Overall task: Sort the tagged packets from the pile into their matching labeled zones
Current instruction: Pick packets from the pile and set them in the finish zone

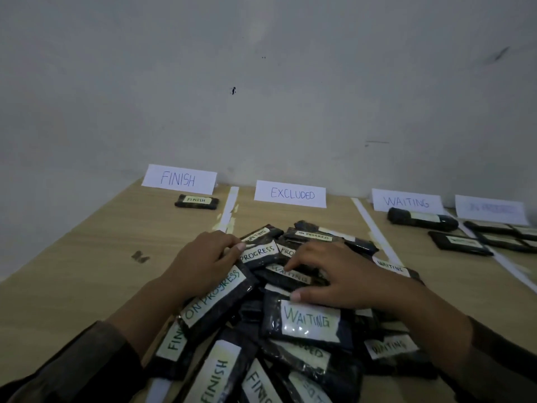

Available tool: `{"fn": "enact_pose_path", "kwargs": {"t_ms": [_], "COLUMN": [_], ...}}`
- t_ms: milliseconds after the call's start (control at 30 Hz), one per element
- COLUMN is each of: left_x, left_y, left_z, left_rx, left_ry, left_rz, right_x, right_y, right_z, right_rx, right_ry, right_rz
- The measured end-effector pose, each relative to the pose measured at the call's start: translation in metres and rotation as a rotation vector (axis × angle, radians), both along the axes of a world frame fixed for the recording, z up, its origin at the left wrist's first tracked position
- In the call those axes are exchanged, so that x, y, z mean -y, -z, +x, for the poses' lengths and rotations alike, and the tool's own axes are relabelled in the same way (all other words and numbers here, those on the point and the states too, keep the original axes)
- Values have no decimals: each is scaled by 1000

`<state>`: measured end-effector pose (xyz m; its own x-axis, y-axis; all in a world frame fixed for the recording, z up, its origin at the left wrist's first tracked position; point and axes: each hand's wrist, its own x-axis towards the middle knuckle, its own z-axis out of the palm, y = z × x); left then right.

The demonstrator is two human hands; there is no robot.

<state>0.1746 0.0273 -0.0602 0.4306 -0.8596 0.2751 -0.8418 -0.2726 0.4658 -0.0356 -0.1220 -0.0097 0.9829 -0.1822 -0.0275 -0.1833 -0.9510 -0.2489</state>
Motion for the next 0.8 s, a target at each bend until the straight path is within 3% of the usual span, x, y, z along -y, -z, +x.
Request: {"fn": "enact_pose_path", "kwargs": {"t_ms": [233,467,667,800], "left_x": [-9,-45,-42,-33], "left_y": [-10,-25,-35,-46], "left_z": [-11,2,-11,-24], "left_rx": [-55,-294,-249,-180], "left_ry": [-87,6,52,98], "left_rz": [-70,294,270,230], "right_x": [-19,-26,-38,-47], "right_y": [11,10,19,21], "right_z": [-24,-19,2,15], "right_rx": [-13,41,188,320], "right_ry": [11,44,47,83], "right_rz": [-57,-18,28,164]}}
